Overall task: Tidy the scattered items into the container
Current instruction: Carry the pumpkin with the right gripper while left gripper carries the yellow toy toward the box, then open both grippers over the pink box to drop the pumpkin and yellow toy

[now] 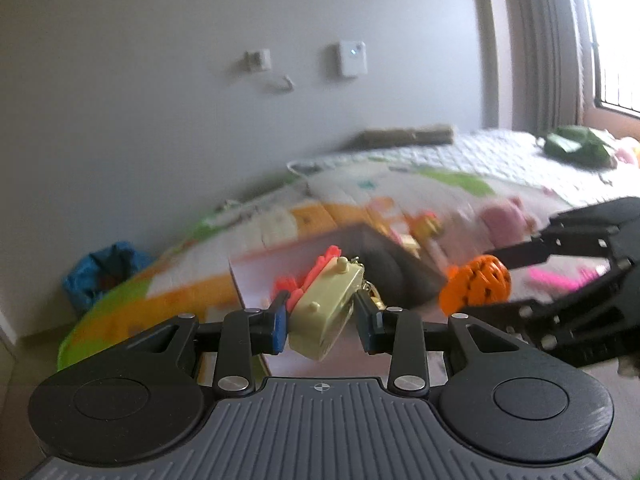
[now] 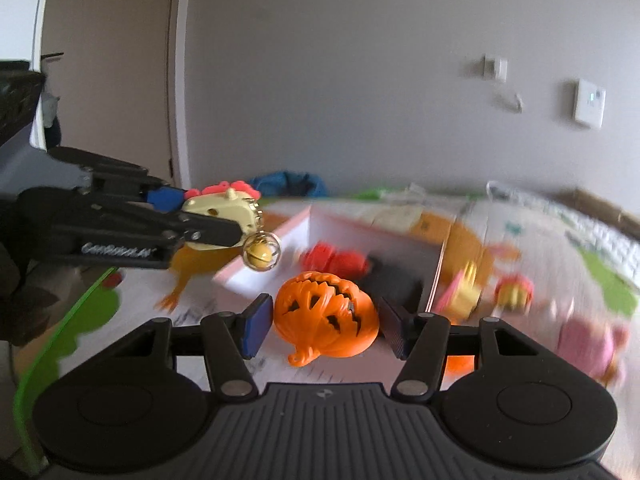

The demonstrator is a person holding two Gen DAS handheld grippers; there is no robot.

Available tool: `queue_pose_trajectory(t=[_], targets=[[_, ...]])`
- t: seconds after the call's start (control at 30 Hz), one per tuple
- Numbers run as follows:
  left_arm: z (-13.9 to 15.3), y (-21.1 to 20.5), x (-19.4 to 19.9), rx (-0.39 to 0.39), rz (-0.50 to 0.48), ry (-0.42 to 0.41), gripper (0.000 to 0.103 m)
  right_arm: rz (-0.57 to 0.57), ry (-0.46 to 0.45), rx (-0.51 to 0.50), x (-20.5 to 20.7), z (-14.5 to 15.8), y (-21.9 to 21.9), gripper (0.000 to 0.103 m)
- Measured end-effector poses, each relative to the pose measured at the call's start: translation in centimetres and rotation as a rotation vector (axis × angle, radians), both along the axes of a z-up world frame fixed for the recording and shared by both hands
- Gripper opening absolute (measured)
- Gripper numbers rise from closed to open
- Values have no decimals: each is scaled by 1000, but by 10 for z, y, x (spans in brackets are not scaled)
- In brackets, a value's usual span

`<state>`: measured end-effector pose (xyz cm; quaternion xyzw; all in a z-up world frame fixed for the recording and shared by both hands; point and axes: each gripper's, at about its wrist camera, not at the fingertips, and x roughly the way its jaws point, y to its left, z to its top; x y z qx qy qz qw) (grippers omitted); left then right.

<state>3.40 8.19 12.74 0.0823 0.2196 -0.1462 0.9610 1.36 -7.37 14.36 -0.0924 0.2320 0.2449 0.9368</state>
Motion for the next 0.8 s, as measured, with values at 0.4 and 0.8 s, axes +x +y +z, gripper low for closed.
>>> queue_pose_trajectory(t=[0.4, 0.8], targets=[[-17, 11, 105, -125, 47, 86, 68, -3, 39, 11, 84, -26, 1, 64], [-25, -21, 76, -47, 5, -6, 93, -174, -12, 17, 85, -30, -66, 68]])
